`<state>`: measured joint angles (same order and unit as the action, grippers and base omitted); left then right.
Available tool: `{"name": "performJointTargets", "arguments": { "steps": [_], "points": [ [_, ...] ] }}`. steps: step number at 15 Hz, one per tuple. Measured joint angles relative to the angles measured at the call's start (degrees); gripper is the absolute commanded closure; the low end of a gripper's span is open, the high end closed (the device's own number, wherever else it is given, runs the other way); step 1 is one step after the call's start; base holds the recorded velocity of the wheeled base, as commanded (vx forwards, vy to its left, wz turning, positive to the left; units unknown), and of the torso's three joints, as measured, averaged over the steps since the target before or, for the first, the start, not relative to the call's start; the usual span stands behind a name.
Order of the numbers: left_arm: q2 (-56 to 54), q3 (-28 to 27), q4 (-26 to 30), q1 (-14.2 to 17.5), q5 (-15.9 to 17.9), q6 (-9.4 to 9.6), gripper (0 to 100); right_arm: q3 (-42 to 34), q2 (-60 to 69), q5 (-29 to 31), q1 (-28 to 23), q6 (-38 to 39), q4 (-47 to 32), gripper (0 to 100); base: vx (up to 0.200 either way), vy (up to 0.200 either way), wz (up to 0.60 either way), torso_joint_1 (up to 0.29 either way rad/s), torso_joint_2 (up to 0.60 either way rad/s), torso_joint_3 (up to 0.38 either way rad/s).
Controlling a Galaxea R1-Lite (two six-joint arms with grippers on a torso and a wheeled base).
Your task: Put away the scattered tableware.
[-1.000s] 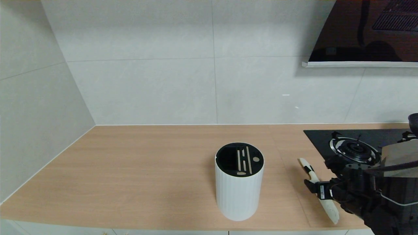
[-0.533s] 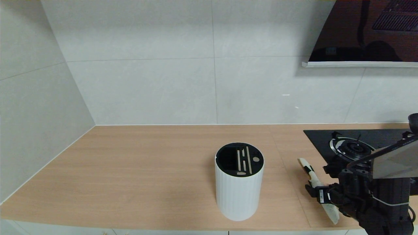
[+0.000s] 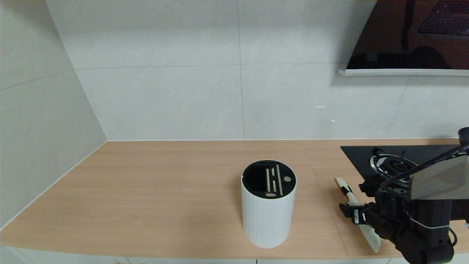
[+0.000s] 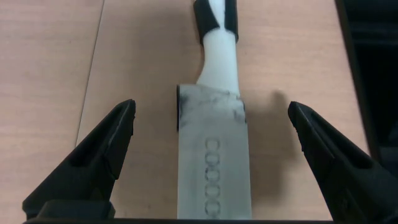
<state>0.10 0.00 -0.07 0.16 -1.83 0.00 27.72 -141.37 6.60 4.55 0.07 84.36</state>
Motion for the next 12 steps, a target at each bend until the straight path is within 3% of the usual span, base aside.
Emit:
{"name": "performJointTargets", "arguments": {
  "steps": [9, 10, 12],
  "points": [
    [0.0, 0.0, 0.0, 0.0, 0.0, 0.07, 0, 1.1, -1.3, 0.3, 0.1, 0.0, -0.1, 0, 0.000, 0.000, 0.00, 0.000, 0.00, 0.000],
    [0.0, 0.0, 0.0, 0.0, 0.0, 0.07, 0, 1.1, -1.4, 0.3, 0.1, 0.0, -0.1, 100, 0.000, 0.000, 0.00, 0.000, 0.00, 0.000],
    [0.0, 0.0, 0.0, 0.0, 0.0, 0.10, 0, 1.1, -1.4, 0.3, 0.1, 0.0, -0.2, 100, 0.000, 0.000, 0.00, 0.000, 0.00, 0.000]
  ]
}}
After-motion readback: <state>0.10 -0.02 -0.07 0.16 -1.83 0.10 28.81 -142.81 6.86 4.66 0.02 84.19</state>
